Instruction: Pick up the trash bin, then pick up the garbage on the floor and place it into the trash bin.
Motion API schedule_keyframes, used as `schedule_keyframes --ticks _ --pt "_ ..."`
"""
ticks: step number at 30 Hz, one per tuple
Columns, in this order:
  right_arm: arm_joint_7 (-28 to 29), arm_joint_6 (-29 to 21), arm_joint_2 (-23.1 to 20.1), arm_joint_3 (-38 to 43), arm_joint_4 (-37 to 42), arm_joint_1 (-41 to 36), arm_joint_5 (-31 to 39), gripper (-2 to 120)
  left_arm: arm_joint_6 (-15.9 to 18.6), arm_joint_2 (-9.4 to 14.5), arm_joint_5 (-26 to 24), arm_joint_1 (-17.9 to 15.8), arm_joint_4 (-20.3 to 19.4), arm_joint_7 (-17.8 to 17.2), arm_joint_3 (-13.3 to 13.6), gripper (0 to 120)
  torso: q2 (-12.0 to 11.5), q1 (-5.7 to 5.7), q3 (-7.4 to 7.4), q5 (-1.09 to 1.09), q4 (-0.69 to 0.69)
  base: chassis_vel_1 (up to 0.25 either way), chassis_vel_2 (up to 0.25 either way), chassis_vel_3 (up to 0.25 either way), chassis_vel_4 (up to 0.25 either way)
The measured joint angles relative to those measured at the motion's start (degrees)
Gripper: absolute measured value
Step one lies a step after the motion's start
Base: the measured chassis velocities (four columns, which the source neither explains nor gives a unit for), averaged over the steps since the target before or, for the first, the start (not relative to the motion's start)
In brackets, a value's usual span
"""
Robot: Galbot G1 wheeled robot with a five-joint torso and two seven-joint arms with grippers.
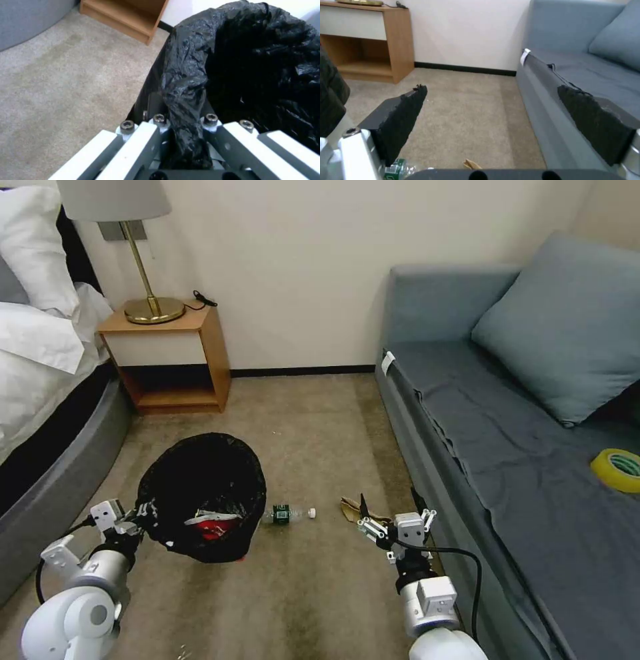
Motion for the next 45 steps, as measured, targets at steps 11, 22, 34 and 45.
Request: schedule_keyframes --ticks 11,22,34,45 --pt "-0.17 0.27 -0.13 -0.3 -0.39 0.23 0.13 100 -0.14 -0.27 0.03 0.2 -0.08 0.12 -0.18 4 0.0 0.01 0.01 0.0 -0.01 -0.087 0.084 0.088 -0.1" --pt "-0.46 1.33 -0.33 -0.74 -1.22 0.86 0.21 100 -0.16 -0.45 0.2 0.31 -0.27 0.18 -0.19 4 0.0 0.01 0.0 0.0 0.0 -0.08 0.079 0.074 -0.074" --pt "-1.56 1.47 -9.35 -5.41 -7.67 10.89 6.72 100 -2.02 -2.0 7.38 1.48 -1.31 2.93 1.35 4 0.0 0.01 0.0 0.02 -0.01 -0.038 0.04 0.037 -0.039" --pt "-10.15 -5.01 -19.89 -14.09 -19.86 28.21 21.99 100 -4.94 -4.14 11.4 2.92 -0.44 5.91 2.26 4 0.0 0.01 0.01 0.01 0.0 0.0 0.0 0.0 0.0"
